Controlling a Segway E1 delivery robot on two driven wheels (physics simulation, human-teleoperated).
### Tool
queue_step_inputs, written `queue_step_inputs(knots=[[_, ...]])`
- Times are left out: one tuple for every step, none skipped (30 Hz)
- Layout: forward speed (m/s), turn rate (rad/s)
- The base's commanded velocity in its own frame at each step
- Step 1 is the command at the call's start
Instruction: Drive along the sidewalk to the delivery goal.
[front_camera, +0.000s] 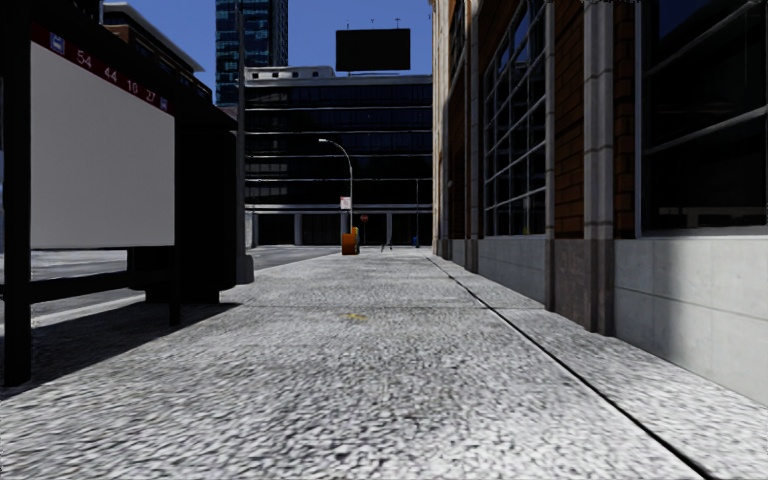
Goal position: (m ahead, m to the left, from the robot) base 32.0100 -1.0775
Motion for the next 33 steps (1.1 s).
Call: queue_step_inputs(knots=[[2.0,0.0],[2.0,0.0],[2.0,0.0],[2.0,0.0],[2.0,0.0],[2.0,0.0],[2.0,0.0],[2.0,0.0],[2.0,0.0],[2.0,0.0],[2.0,0.0],[2.0,0.0],[2.0,0.0],[2.0,0.0],[2.0,0.0],[2.0,0.0],[2.0,0.0],[2.0,0.0],[2.0,0.0],[2.0,0.0],[2.0,0.0],[2.0,0.0],[2.0,0.0],[2.0,0.0],[2.0,0.0],[2.0,0.0],[2.0,0.0],[2.0,0.0],[2.0,0.0],[2.0,0.0],[2.0,0.0],[2.0,0.0],[2.0,0.0]])
